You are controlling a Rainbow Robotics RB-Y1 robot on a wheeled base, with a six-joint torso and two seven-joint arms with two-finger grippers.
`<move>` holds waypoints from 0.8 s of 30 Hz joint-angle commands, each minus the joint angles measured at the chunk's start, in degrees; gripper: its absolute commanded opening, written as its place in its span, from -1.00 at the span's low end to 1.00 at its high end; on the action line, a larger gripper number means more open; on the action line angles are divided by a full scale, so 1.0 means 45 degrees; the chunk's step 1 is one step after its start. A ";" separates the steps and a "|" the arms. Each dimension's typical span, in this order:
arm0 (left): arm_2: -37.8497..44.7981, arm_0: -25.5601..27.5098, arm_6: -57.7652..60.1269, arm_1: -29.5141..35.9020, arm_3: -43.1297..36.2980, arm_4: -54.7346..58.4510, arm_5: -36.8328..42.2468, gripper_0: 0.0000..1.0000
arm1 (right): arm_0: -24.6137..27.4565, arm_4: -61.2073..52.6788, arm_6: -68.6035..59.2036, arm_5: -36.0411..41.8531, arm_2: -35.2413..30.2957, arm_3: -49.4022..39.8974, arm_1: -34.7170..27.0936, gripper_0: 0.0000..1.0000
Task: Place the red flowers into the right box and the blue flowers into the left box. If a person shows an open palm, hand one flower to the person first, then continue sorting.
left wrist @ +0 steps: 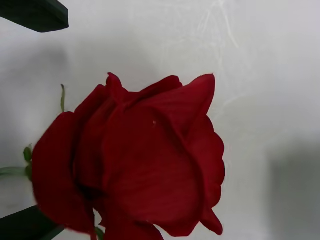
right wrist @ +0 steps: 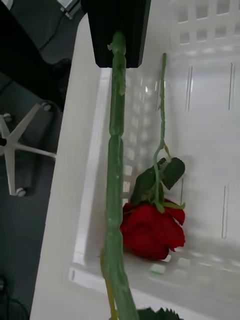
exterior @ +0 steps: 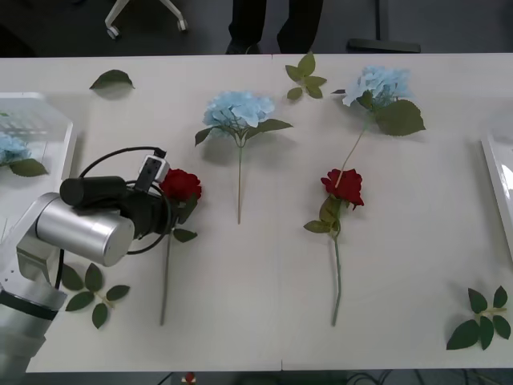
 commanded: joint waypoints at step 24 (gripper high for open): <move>-0.1018 -0.0749 0.0977 -0.0376 0.0516 -0.1676 -0.0257 -0.98 | 0.2193 0.1994 0.2204 -0.3245 -0.0035 0.1728 0.2019 -1.00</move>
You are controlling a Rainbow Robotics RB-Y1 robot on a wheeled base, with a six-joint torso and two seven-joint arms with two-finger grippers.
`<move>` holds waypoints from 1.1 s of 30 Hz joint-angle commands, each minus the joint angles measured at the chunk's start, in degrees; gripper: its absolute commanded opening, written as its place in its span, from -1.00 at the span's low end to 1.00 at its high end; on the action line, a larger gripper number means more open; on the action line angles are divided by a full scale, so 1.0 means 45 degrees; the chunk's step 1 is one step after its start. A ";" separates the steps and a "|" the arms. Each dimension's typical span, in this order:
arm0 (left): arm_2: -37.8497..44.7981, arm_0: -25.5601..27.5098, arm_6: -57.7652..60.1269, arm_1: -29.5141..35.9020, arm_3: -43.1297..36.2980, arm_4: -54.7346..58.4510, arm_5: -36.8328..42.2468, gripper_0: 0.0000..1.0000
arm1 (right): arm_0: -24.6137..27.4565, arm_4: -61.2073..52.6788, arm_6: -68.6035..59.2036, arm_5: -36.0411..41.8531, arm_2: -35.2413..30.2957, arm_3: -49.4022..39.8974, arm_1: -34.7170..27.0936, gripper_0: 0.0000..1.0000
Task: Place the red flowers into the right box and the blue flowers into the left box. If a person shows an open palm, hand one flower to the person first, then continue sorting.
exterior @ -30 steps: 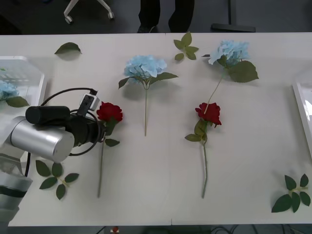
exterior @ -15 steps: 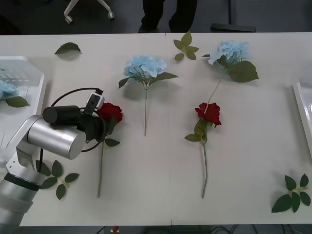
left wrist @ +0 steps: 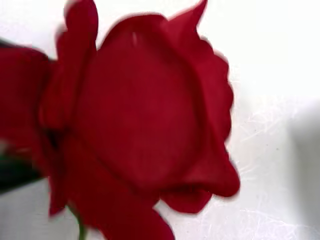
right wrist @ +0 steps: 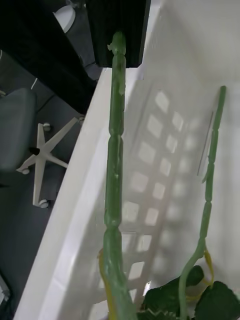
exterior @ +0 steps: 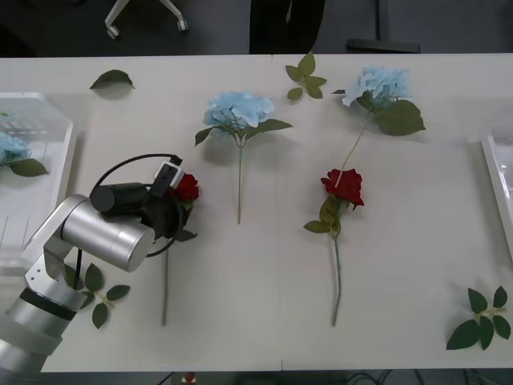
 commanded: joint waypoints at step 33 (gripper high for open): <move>0.2456 -0.0793 0.1121 0.0011 -0.5585 0.5701 0.3769 -1.00 | -0.0195 -0.1476 -0.1214 0.2010 -0.1090 -0.2084 0.1146 0.57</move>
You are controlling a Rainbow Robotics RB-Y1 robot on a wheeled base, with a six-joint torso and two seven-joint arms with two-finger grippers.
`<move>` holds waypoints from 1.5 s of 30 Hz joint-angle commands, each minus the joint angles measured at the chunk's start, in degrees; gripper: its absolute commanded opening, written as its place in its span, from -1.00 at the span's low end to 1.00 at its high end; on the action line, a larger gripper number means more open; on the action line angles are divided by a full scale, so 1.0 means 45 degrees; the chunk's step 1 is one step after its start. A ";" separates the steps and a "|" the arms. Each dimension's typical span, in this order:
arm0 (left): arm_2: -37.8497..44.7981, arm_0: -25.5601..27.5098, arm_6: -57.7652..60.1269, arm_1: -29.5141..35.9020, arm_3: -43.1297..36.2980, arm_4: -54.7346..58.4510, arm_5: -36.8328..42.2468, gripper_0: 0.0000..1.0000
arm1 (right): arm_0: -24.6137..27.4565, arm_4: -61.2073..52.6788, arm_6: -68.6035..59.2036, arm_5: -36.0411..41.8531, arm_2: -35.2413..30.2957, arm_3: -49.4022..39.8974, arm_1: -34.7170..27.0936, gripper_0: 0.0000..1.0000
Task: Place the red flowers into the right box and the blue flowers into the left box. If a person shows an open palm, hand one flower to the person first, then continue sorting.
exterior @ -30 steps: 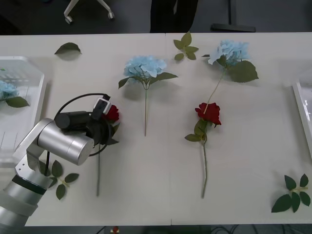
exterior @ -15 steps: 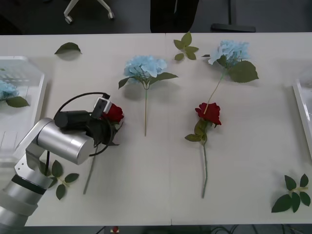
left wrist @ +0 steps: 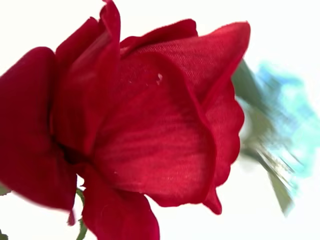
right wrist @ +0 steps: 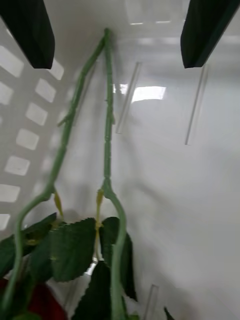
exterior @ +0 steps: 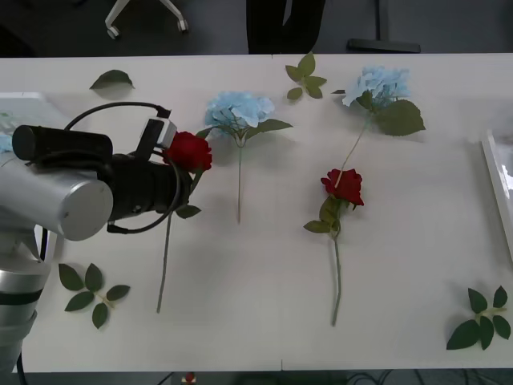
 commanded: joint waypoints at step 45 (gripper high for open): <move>-0.1908 -0.2990 -0.1381 0.0754 -0.0718 0.9835 -1.0039 -1.00 | -0.1713 -1.1680 0.2541 0.5946 -0.2477 -0.3233 0.0570 0.73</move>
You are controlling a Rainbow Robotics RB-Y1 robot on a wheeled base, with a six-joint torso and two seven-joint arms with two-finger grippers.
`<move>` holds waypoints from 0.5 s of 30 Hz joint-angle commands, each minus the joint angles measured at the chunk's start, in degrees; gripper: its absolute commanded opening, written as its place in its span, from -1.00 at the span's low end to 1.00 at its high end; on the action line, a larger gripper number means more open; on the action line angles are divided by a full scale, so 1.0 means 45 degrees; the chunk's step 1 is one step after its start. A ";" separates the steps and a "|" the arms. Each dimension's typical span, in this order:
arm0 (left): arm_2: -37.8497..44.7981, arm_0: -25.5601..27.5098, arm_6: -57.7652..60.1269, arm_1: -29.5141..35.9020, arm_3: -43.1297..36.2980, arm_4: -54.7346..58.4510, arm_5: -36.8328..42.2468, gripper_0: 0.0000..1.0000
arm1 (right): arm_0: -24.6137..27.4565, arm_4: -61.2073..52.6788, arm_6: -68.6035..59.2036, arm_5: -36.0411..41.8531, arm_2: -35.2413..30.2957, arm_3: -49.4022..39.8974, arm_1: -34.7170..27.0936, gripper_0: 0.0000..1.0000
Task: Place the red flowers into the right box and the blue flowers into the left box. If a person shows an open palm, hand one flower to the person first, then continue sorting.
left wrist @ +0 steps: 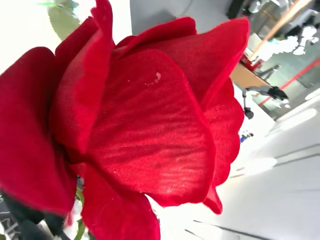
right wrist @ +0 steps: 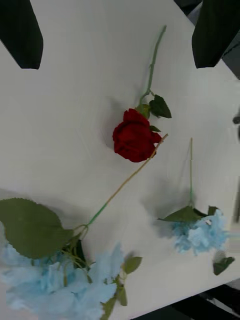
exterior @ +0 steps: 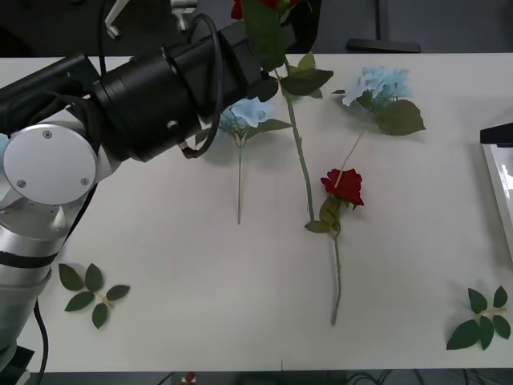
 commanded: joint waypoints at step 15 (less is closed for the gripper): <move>-0.0808 -0.0557 -0.0167 0.0119 -0.0101 -0.0360 -0.1231 -1.00 | 0.1064 -0.3823 0.6773 0.1098 -0.0243 -0.1521 0.2535 0.73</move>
